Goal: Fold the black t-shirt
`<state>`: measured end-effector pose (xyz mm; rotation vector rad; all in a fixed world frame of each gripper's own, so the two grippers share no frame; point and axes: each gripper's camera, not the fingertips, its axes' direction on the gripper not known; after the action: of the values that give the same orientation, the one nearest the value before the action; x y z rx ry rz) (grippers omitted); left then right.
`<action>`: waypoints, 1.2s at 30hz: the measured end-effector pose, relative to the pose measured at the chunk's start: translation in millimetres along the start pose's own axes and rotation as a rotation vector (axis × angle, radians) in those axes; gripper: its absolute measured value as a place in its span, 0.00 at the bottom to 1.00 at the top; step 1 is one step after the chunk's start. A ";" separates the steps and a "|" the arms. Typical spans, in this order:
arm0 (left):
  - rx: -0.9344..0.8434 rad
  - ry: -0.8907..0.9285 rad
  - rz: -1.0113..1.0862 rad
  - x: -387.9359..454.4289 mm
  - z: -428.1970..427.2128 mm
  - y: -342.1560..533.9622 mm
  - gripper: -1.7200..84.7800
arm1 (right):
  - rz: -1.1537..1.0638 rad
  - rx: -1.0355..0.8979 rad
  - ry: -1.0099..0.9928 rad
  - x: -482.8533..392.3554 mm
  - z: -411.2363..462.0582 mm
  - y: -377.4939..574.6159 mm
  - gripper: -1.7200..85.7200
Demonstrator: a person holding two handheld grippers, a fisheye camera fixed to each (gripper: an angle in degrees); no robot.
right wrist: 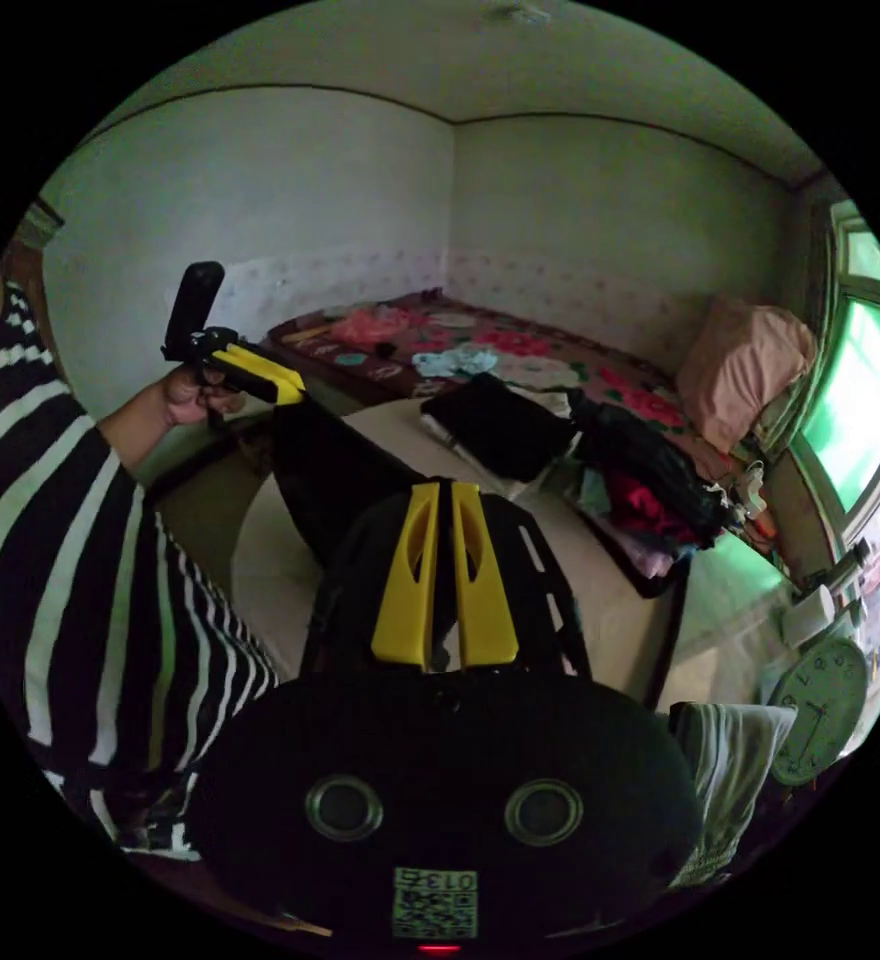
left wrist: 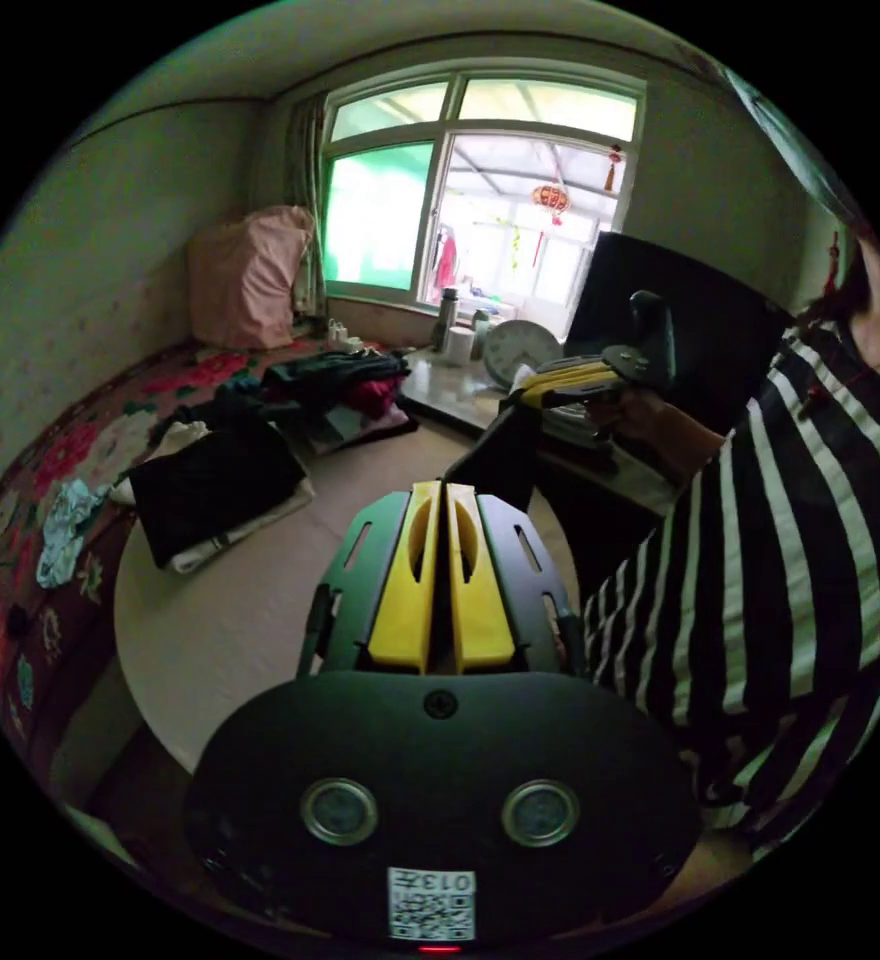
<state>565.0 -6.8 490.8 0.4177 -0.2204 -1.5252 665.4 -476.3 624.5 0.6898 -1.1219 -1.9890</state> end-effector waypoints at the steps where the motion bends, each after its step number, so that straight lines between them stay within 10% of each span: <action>1: 0.027 0.020 0.014 3.0 -12.8 9.5 0.02 | -0.009 0.006 -0.002 -5.2 -2.9 -1.9 0.03; 11: 0.065 0.031 -0.023 -45.6 -36.5 41.0 0.03 | -0.040 0.038 -0.001 -18.3 20.4 -45.1 0.04; 19: -0.164 -0.281 -0.520 -151.8 38.8 107.8 0.10 | 0.326 -0.169 0.133 48.0 164.1 -38.4 0.09; 36: -0.723 -0.312 -0.049 -50.9 150.8 241.9 0.09 | 0.118 -0.696 -0.045 -81.9 296.4 86.7 0.05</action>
<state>725.3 23.2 730.2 -0.3919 0.1075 -1.5980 523.3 -298.1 848.4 0.2053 -0.4157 -2.1056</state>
